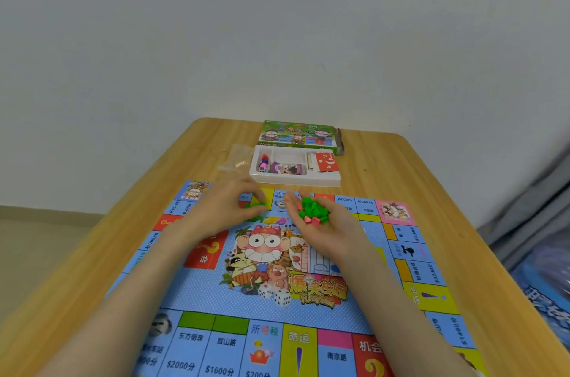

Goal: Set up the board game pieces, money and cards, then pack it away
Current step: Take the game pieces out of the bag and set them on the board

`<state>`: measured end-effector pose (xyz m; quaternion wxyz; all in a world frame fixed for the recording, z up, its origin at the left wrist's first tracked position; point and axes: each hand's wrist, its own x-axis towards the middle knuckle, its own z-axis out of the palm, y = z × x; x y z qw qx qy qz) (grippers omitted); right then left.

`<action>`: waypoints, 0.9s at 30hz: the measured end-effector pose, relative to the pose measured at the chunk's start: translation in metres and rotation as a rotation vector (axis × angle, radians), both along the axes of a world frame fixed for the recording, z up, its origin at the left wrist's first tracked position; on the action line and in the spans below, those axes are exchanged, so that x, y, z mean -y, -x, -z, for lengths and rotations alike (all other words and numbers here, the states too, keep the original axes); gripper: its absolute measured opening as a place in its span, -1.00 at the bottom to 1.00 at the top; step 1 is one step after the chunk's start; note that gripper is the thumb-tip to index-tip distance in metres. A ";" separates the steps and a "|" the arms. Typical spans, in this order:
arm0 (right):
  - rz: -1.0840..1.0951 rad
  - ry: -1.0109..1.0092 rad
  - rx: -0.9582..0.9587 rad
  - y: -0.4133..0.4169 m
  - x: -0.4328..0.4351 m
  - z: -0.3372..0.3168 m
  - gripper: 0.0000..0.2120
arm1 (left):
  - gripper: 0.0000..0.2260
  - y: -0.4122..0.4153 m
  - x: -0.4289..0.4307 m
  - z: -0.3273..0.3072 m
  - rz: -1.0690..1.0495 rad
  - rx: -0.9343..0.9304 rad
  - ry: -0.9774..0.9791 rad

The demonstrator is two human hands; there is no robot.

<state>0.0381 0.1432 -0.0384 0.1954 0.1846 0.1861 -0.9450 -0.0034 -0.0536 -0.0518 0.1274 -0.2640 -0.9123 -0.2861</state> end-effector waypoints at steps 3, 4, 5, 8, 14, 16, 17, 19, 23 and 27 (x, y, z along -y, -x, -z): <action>-0.002 -0.011 -0.004 0.000 0.000 -0.001 -0.74 | -0.94 -0.001 -0.002 0.004 0.007 0.074 0.027; -0.002 -0.011 -0.006 0.000 0.000 -0.001 -0.74 | -0.94 0.000 -0.003 0.005 0.007 0.092 0.026; -0.001 -0.013 -0.009 0.000 0.000 -0.001 -0.74 | -0.93 0.000 -0.002 0.005 0.006 0.107 0.024; -0.001 -0.017 -0.012 0.000 0.000 -0.001 -0.74 | -0.85 -0.001 -0.003 0.005 0.000 0.177 -0.005; 0.003 -0.015 -0.009 0.001 0.001 -0.001 -0.73 | -0.81 -0.003 -0.006 0.009 0.110 0.277 -0.097; 0.004 -0.008 -0.009 0.001 0.001 0.000 -0.73 | -0.84 -0.002 -0.005 0.010 0.108 0.303 -0.126; 0.004 -0.006 -0.009 0.001 0.001 0.000 -0.73 | -0.84 -0.002 -0.005 0.010 0.107 0.311 -0.134; 0.000 -0.005 -0.012 0.001 0.001 0.000 -0.73 | -0.83 -0.002 -0.006 0.009 0.105 0.300 -0.160; -0.017 0.001 -0.013 0.001 0.003 0.001 -0.74 | -0.74 -0.012 -0.022 0.005 0.085 0.067 -0.336; -0.094 -0.016 -0.022 0.002 0.006 0.005 -0.75 | -0.68 -0.022 -0.044 0.005 0.184 -0.048 -0.216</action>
